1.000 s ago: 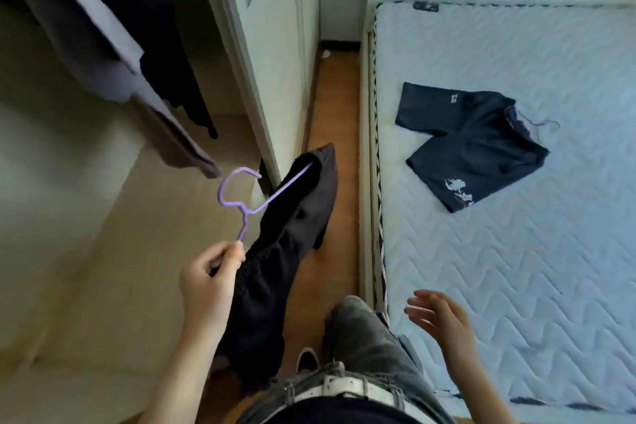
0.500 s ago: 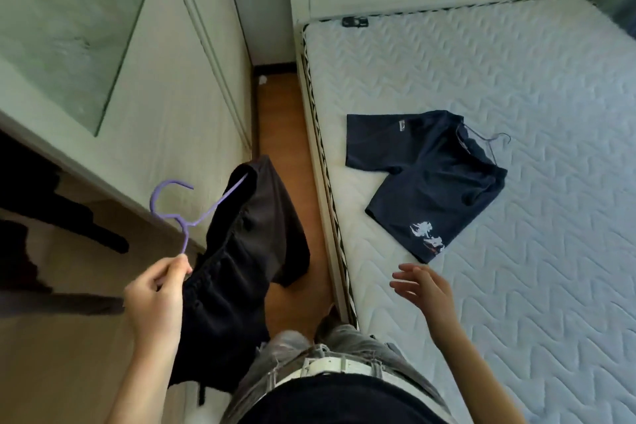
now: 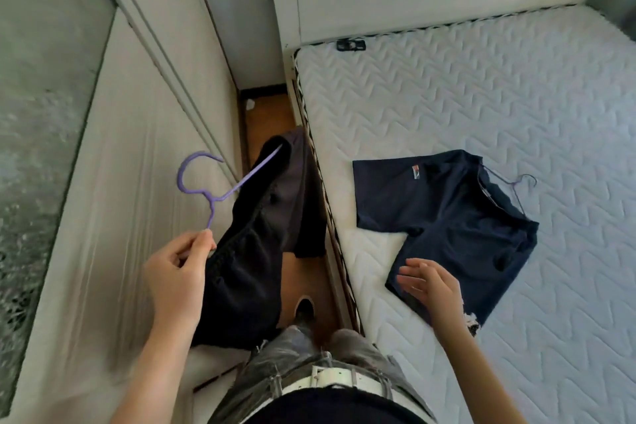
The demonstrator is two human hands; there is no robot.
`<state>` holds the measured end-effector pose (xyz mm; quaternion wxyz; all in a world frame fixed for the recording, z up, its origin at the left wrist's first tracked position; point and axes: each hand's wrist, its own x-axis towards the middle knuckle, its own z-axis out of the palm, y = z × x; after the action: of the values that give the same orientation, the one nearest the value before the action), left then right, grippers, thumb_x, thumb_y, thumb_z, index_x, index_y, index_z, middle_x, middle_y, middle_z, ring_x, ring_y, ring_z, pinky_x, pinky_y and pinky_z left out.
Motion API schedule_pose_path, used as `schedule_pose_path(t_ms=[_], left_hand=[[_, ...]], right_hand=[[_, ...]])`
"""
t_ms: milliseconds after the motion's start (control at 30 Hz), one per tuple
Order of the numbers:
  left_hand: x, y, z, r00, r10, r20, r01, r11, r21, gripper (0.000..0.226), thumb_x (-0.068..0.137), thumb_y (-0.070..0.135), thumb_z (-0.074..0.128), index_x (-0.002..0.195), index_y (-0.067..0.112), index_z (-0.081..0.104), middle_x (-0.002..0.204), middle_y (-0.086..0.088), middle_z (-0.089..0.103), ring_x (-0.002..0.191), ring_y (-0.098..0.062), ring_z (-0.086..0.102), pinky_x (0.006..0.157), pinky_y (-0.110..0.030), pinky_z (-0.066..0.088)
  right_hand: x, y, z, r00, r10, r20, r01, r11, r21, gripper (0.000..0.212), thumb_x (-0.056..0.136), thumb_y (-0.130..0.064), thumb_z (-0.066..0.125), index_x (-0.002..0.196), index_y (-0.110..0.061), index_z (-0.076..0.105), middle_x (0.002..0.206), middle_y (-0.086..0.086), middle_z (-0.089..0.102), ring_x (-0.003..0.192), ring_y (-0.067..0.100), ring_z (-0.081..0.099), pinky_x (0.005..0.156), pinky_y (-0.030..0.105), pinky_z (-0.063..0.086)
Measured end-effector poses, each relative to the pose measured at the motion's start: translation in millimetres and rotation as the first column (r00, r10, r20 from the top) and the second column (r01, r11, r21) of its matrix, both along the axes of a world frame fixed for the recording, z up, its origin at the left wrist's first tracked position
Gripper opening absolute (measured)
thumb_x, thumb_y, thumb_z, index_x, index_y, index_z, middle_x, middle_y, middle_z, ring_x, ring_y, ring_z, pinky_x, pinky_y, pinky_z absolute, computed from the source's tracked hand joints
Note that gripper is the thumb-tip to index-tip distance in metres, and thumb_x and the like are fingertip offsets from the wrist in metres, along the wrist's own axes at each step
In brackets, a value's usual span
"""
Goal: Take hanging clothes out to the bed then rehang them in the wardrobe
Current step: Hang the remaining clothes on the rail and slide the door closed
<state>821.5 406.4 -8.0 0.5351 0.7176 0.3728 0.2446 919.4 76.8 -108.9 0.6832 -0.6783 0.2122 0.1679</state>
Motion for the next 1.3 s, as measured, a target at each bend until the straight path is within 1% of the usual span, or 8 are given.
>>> schedule_pose_path(t_ms=[300,500,600,800,967,1067,1200,1300], left_hand=[[177,12,21,0.953,-0.296,-0.063,0.297,0.955,0.016,0.025,0.091,0.019,0.059,0.066,0.015,0.063,0.072,-0.031,0.055,0.062,-0.018,0.045,0.057,-0.023,0.035],[322,-14,7,0.902,-0.422,-0.094,0.425,0.905,0.004,0.028,0.089,0.022,0.058,0.062,0.024,0.063,0.06,-0.011,0.052,0.062,-0.015,0.046,0.062,-0.029,0.036],[403,-39,-16,0.876,-0.46,-0.148,0.466,0.885,0.009,0.032,0.09,0.021,0.059,0.059,0.024,0.062,0.06,-0.006,0.055,0.054,-0.004,0.051,0.056,-0.012,0.039],[551,-80,-112,0.797,-0.554,-0.241,0.574,0.819,0.017,0.019,0.091,0.015,0.06,0.075,0.009,0.069,0.072,-0.001,0.067,0.069,-0.012,0.059,0.058,-0.003,0.042],[621,-112,-203,0.719,-0.63,-0.295,0.655,0.756,-0.018,0.021,0.091,0.017,0.061,0.072,0.014,0.069,0.078,-0.002,0.069,0.082,-0.025,0.062,0.075,-0.026,0.045],[644,-122,-251,0.716,-0.628,-0.306,0.647,0.761,-0.048,0.023,0.09,0.022,0.064,0.07,0.013,0.07,0.078,-0.004,0.071,0.074,-0.019,0.059,0.058,-0.002,0.039],[655,-119,-296,0.71,-0.621,-0.332,0.633,0.77,-0.087,0.024,0.088,0.022,0.065,0.069,0.007,0.07,0.075,-0.018,0.069,0.063,-0.013,0.053,0.049,0.003,0.035],[660,-115,-321,0.705,-0.614,-0.354,0.622,0.776,-0.108,0.027,0.088,0.022,0.065,0.066,0.007,0.07,0.078,-0.016,0.071,0.061,-0.007,0.055,0.049,0.003,0.035]], right_hand=[[102,35,12,0.983,-0.174,0.05,0.174,0.985,0.004,0.025,0.096,-0.003,0.044,0.1,0.004,0.068,0.089,0.022,0.073,0.08,0.03,0.073,0.073,0.032,0.06],[191,2,6,0.938,-0.343,0.038,0.344,0.938,-0.026,0.028,0.096,-0.003,0.041,0.098,0.001,0.069,0.088,0.019,0.074,0.081,0.031,0.073,0.075,0.035,0.059],[253,-33,-20,0.907,-0.421,0.01,0.421,0.905,-0.064,0.027,0.097,-0.004,0.043,0.1,0.0,0.069,0.09,0.018,0.073,0.08,0.03,0.073,0.077,0.036,0.059],[398,-116,-127,0.781,-0.623,-0.035,0.614,0.778,-0.137,0.023,0.096,-0.005,0.046,0.103,-0.006,0.067,0.098,0.014,0.071,0.083,0.026,0.068,0.08,0.035,0.057],[497,-175,-237,0.625,-0.769,-0.133,0.765,0.637,-0.09,0.029,0.096,-0.002,0.045,0.124,-0.002,0.055,0.109,0.016,0.064,0.096,0.028,0.064,0.083,0.031,0.056],[539,-200,-299,0.57,-0.797,-0.201,0.805,0.59,-0.054,0.03,0.094,-0.002,0.048,0.123,-0.01,0.052,0.097,0.013,0.061,0.096,0.026,0.062,0.083,0.029,0.053],[581,-226,-341,0.483,-0.835,-0.262,0.858,0.512,-0.05,0.017,0.094,-0.002,0.047,0.08,-0.011,0.051,0.079,0.005,0.051,0.073,0.015,0.056,0.071,0.023,0.05],[599,-238,-359,0.368,-0.887,-0.281,0.928,0.371,0.045,0.015,0.093,-0.011,0.053,0.108,-0.008,0.054,0.102,0.011,0.055,0.094,0.018,0.057,0.087,0.026,0.049]])
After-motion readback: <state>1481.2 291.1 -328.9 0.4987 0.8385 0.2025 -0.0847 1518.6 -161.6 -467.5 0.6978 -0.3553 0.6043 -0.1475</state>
